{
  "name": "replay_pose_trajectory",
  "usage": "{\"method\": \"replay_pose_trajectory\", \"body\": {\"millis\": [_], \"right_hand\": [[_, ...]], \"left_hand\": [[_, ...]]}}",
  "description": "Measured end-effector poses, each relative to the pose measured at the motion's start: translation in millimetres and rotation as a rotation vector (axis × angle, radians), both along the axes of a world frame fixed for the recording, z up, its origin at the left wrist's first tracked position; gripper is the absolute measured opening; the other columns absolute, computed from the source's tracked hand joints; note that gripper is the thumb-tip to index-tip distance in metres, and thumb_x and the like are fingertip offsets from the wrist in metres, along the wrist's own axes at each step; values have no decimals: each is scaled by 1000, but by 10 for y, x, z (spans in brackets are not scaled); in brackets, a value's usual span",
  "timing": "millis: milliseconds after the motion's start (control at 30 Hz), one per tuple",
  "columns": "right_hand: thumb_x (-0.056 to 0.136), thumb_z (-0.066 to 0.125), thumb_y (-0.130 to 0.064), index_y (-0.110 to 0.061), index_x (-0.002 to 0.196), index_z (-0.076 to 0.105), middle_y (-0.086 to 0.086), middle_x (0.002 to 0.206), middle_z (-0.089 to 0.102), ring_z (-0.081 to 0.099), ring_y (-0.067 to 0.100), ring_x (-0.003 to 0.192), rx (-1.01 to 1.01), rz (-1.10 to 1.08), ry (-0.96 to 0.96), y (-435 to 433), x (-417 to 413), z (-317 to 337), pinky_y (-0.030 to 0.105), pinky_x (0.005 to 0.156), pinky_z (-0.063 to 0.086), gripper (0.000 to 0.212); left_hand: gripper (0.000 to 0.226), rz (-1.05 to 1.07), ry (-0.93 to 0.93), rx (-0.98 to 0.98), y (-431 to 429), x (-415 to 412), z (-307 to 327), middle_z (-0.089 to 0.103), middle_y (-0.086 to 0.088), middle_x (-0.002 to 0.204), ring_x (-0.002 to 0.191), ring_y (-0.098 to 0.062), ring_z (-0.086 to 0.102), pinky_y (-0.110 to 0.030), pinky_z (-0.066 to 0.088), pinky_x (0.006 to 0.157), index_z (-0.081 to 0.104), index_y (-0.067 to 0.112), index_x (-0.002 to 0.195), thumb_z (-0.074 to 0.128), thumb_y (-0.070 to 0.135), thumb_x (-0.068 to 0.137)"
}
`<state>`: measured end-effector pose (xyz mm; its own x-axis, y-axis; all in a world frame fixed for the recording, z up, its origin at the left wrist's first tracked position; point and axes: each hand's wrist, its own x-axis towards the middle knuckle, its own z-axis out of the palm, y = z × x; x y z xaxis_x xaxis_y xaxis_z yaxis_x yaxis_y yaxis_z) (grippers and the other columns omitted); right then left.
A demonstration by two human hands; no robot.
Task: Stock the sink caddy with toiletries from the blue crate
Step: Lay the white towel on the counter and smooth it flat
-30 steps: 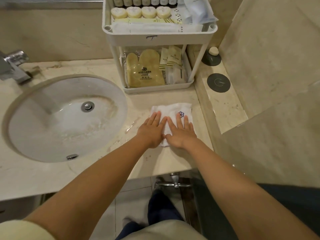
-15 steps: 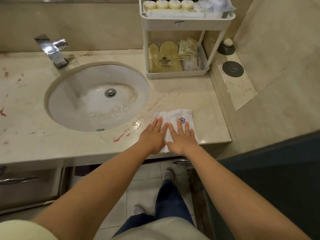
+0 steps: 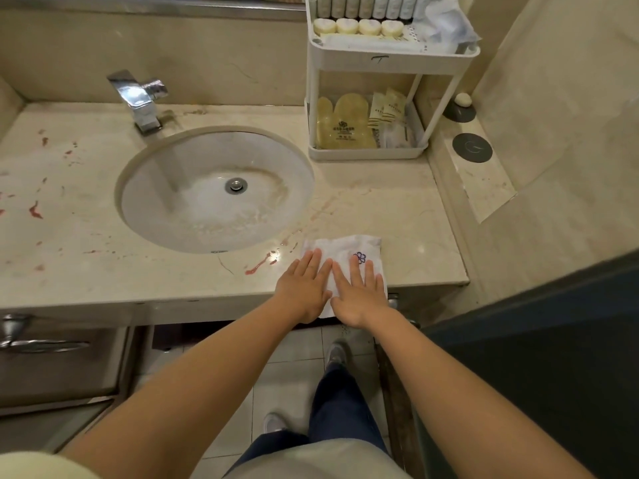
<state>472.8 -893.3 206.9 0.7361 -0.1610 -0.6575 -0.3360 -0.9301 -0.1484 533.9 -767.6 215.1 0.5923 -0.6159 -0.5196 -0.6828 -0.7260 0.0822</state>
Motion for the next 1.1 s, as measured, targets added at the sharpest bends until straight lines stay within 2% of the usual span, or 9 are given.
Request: {"method": "replay_pose_trajectory", "body": {"millis": [233,1100], "right_hand": [[103,23,-39,-37,150,-22,3,153,-41,-38,32,140,36,11,-3,-157,233,16,48,116,-19,65],[101,32,-39,-38,150,-21,-1,154,-40,-36,31,141,39,70,10,-1224,1856,48,47,117,-17,72]], "left_hand": [[64,24,-4,19,-153,238,-53,-29,-8,157,146,-22,-23,-37,-8,119,-19,16,152,17,41,105],[66,100,-7,105,-1229,1796,-34,-32,-8,155,145,-23,-26,-41,-10,118,-23,17,150,17,43,104]]}}
